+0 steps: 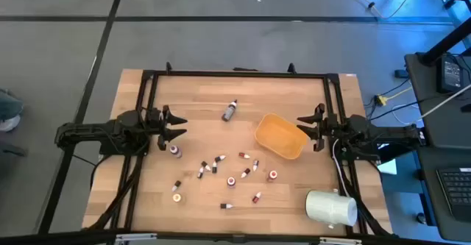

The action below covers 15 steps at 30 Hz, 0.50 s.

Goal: Pick & Place food coloring

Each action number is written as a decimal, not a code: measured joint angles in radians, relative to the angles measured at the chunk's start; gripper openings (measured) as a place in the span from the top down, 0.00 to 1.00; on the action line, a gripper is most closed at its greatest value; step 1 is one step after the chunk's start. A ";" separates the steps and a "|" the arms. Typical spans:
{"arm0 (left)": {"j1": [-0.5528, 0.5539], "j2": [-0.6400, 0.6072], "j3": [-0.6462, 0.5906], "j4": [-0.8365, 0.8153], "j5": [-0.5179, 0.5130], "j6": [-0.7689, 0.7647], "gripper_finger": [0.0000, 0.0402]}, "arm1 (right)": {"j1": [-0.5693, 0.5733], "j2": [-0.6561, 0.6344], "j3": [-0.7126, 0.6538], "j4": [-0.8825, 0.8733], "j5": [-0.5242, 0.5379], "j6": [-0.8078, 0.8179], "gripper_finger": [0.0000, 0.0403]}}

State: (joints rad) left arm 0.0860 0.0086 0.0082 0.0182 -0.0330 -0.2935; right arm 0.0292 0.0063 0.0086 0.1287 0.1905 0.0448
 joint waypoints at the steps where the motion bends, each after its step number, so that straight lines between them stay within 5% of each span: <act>1: 0.000 0.000 0.000 0.000 0.000 0.000 0.48 | 0.000 0.000 0.000 0.000 0.000 0.000 0.66; 15: 0.000 0.000 0.000 0.000 0.000 0.000 0.48 | 0.000 0.000 0.000 0.000 0.000 0.000 0.66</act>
State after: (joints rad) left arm 0.0860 0.0083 0.0082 0.0185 -0.0330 -0.2935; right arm 0.0292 0.0063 0.0086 0.1287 0.1902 0.0448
